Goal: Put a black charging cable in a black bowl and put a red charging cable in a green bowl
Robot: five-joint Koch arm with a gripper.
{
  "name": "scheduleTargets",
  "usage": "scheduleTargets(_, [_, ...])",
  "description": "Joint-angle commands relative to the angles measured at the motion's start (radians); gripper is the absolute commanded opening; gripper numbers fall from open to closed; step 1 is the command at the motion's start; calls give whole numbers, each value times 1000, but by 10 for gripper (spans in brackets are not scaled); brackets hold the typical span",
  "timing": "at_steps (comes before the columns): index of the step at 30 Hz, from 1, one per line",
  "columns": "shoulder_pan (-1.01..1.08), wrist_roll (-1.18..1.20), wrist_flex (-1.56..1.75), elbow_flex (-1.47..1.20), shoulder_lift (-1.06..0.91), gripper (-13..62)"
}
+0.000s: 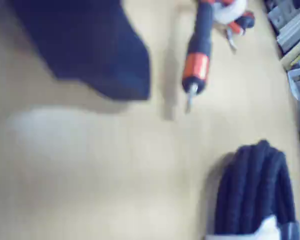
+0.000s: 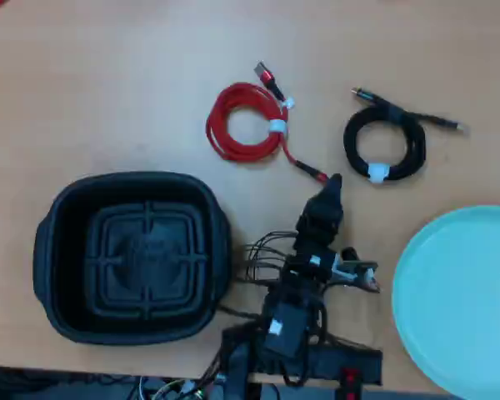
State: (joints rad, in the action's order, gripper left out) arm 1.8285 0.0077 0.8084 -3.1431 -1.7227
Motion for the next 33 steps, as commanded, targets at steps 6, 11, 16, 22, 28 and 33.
scheduleTargets(6, [-218, 249, -1858, 1035, -202, 567])
scheduleTargets(11, [-218, 189, -1859, 1035, -201, 567])
scheduleTargets(16, [-216, 245, -1858, 1055, -199, 567])
scheduleTargets(22, [-218, 288, -1868, 1173, -189, 567])
scheduleTargets(28, [-215, 374, -1888, 1252, -186, 567])
scheduleTargets(33, [-209, 485, -1891, 1330, -144, 567])
